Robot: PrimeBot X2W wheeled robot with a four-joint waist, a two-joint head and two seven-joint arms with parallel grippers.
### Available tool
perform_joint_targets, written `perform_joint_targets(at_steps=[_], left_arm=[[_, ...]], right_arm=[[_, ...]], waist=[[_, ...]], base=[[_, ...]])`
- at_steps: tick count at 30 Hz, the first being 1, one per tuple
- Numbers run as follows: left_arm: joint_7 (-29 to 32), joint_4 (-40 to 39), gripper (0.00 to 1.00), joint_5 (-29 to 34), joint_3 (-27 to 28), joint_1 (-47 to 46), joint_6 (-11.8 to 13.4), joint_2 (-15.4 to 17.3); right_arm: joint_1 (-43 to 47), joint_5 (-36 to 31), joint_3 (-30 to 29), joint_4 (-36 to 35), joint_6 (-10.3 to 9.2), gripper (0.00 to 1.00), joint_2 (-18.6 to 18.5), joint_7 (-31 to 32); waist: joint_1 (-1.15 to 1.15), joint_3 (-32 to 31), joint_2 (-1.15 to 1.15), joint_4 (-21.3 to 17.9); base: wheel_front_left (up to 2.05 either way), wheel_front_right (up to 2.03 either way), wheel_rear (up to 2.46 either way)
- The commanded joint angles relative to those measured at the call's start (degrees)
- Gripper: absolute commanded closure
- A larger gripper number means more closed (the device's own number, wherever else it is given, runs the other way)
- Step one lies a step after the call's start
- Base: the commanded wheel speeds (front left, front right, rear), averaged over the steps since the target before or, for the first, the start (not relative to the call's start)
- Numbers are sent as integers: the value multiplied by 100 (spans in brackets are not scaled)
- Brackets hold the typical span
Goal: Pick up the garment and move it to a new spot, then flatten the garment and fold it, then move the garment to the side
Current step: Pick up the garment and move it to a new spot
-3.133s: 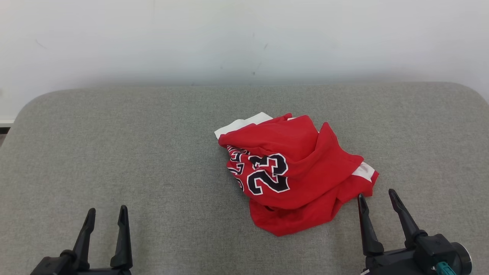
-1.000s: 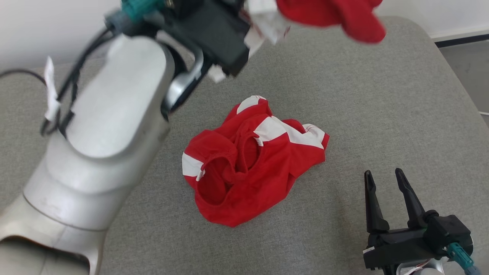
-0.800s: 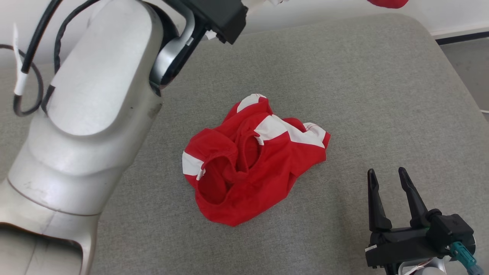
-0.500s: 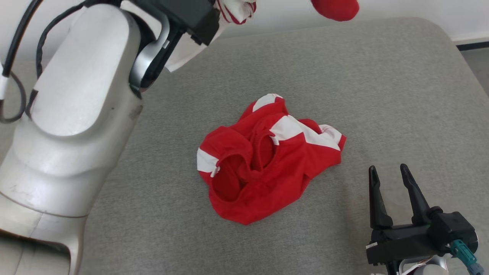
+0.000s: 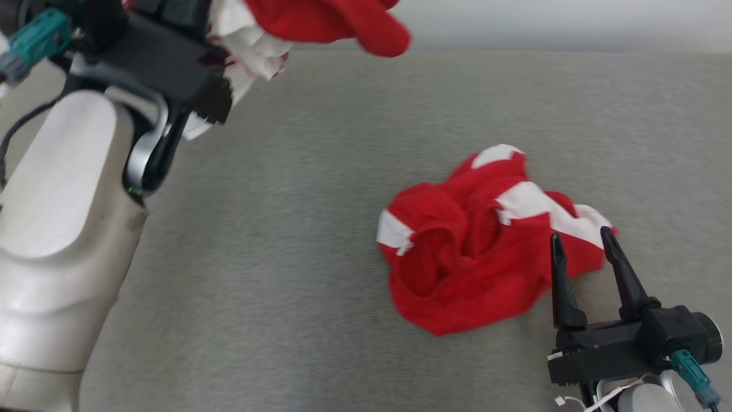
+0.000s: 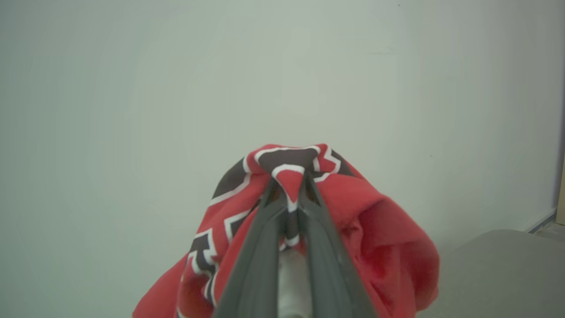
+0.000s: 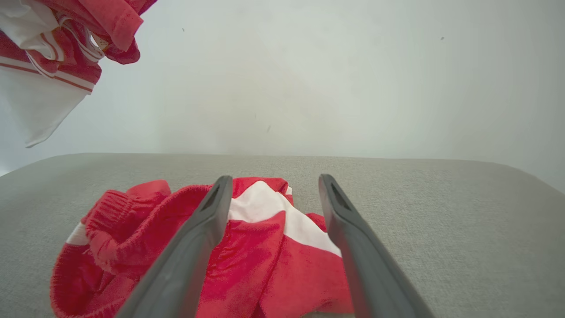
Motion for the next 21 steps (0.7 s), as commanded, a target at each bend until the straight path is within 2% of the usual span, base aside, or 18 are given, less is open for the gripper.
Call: perform_joint_targets(at_steps=[1, 11, 16, 21], left_arm=[[-55, -15, 100, -14, 45, 120, 29, 58], [-185, 13, 100, -208, 324, 692, 153, 411], [-240, -12, 100, -293, 496, 969, 214, 565], [-263, -74, 100, -302, 625, 1158, 271, 669]], right_arm=[[-40, -45, 0, -13, -12, 0, -8, -3], [-67, -337, 102, -89, -12, 0, -38, -3], [-52, -399, 195, -178, -12, 0, -88, -3], [-53, -435, 228, -204, -12, 0, -169, -3]], waist=[[0, 29, 0, 612], [0, 16, 0, 1641], [0, 40, 0, 1950], [0, 95, 0, 2090]], base=[[0, 0, 0], [0, 0, 0], [0, 0, 0], [0, 0, 0]])
